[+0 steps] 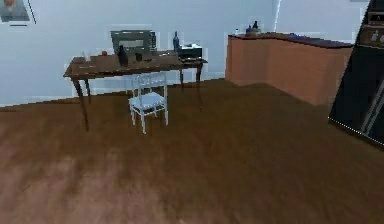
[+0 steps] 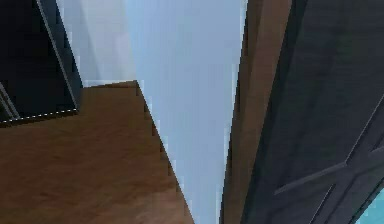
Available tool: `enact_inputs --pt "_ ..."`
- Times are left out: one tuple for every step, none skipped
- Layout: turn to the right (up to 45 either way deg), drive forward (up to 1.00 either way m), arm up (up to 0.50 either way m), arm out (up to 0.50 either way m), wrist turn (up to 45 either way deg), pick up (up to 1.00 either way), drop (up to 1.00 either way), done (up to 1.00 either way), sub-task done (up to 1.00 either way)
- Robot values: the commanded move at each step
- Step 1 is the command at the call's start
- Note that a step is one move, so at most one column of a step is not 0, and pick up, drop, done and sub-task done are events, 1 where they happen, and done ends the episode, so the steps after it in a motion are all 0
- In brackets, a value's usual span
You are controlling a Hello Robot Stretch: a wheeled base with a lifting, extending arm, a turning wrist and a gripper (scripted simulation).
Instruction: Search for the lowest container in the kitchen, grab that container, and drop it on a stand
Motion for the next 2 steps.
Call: enact_inputs --pt "0.0 0.25 0.00 0.00 0.0 0.00 0.00 0.00 0.00" --pt "15.0 0.00 0.00 0.00 0.0 0.00 0.00 0.00 0.00"
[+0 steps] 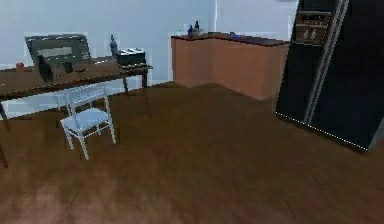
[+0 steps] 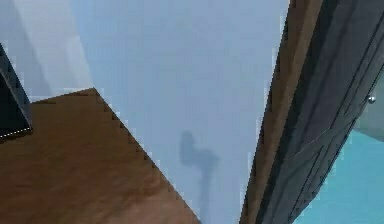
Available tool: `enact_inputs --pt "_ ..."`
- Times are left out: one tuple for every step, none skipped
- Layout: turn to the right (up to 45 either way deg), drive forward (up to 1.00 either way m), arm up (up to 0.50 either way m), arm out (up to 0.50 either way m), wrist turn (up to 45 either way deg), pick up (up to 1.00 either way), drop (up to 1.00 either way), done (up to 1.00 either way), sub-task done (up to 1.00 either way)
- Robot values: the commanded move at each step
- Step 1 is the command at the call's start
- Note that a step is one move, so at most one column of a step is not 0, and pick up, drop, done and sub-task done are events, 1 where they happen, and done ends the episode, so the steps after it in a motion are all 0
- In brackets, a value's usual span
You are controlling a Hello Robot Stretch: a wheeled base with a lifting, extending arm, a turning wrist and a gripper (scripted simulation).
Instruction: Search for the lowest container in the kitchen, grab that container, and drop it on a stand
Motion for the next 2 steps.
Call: enact_inputs --pt "0.0 1.00 0.00 0.00 0.0 0.00 0.00 0.00 0.00" --pt "3.0 0.00 0.00 0.00 0.0 0.00 0.00 0.00 0.00"
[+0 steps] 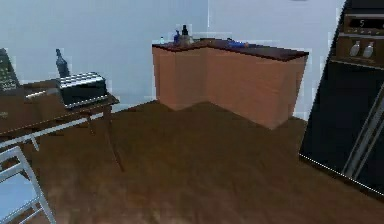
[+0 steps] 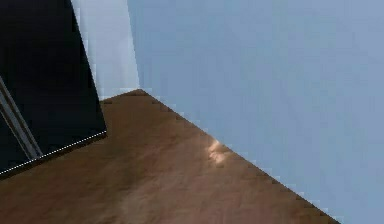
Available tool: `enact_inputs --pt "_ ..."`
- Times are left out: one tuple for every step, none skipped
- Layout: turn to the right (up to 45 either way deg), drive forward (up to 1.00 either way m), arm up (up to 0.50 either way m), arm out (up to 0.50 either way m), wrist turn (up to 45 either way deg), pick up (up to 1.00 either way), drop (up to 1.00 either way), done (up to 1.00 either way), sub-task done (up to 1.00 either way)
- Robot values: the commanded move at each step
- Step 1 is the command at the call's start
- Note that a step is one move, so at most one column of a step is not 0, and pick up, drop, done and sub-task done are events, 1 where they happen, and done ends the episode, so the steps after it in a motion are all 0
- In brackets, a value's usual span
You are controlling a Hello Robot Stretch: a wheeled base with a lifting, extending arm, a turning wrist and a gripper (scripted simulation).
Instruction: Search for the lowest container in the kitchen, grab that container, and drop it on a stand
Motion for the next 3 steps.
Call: enact_inputs --pt "0.0 1.00 0.00 0.00 0.0 0.00 0.00 0.00 0.00" --pt "0.0 0.65 0.00 0.00 0.0 0.00 0.00 0.00 0.00" --pt "-39.0 0.00 0.00 0.00 0.0 0.00 0.00 0.00 0.00"
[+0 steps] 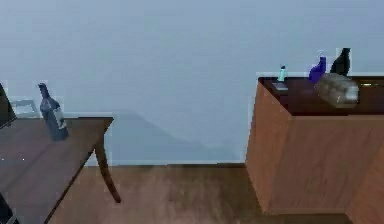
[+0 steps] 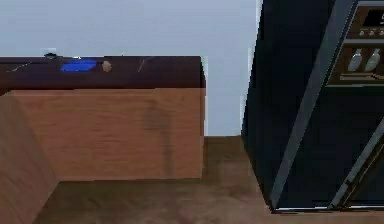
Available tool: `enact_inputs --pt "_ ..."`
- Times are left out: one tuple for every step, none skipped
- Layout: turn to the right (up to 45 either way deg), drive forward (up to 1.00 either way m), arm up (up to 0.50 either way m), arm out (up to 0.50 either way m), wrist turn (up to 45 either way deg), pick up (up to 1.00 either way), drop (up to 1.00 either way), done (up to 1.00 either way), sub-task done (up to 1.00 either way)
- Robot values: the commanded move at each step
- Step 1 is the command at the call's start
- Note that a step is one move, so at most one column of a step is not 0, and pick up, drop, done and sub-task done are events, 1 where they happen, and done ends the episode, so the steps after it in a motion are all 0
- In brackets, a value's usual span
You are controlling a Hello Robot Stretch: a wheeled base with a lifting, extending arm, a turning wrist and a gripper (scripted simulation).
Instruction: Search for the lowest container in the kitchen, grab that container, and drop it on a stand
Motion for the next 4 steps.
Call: enact_inputs --pt "0.0 0.80 0.00 0.00 0.0 0.00 0.00 0.00 0.00" --pt "45.0 0.00 0.00 0.00 0.0 0.00 0.00 0.00 0.00" --pt "45.0 0.00 0.00 0.00 0.0 0.00 0.00 0.00 0.00" --pt "45.0 0.00 0.00 0.00 0.0 0.00 0.00 0.00 0.00"
